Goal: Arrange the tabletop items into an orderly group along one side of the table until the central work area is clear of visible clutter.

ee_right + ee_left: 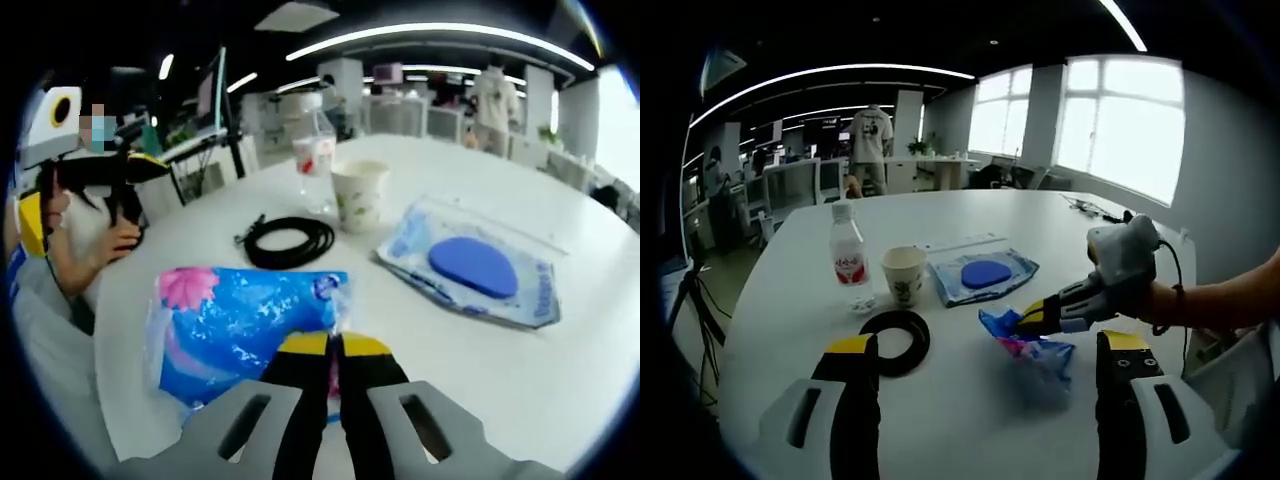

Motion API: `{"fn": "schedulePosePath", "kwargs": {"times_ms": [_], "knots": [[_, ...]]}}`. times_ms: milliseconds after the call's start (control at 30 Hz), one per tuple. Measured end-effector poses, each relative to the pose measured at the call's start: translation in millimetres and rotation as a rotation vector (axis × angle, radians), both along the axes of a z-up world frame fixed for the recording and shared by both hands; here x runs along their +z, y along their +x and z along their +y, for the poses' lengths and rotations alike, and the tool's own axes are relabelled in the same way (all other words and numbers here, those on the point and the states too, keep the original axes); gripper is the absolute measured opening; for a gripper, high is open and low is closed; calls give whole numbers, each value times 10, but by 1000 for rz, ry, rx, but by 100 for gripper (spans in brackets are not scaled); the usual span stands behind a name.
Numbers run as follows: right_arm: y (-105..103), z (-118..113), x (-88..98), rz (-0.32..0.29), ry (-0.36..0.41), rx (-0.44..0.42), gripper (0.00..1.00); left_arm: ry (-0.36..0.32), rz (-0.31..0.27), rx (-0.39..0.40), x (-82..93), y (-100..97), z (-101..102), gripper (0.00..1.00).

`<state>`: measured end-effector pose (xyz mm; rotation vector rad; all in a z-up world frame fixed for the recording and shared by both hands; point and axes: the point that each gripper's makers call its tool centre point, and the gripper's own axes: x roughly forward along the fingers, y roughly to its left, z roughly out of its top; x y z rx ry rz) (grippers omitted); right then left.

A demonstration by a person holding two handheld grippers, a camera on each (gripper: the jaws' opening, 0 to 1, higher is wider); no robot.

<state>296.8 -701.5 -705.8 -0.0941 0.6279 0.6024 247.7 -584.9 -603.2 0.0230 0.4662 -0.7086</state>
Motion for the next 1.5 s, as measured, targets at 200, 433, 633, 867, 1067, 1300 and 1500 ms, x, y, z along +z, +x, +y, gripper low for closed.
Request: {"fn": "schedulePosePath", "kwargs": {"times_ms": [200, 433, 633, 867, 1067, 1300, 1500], "knots": [[49, -249, 83, 0, -18, -69, 0, 1, 3, -4, -3, -8, -8, 89], [100, -581, 132, 13, -57, -155, 0, -4, 4, -15, 5, -42, -52, 88], [131, -828, 162, 18, -98, -206, 0, -6, 12, -29, -5, -70, -79, 87], [190, -1123, 203, 18, -149, -291, 0, 3, 12, -31, -9, -84, -54, 87], [244, -1415, 247, 24, -194, -374, 0, 2, 17, -29, -22, -92, -52, 87], [258, -1807, 242, 83, -164, -537, 0, 6, 19, -40, -31, -95, -63, 87], [257, -2106, 273, 101, -167, -656, 0, 10, 23, -40, -43, -91, -40, 87]]}}
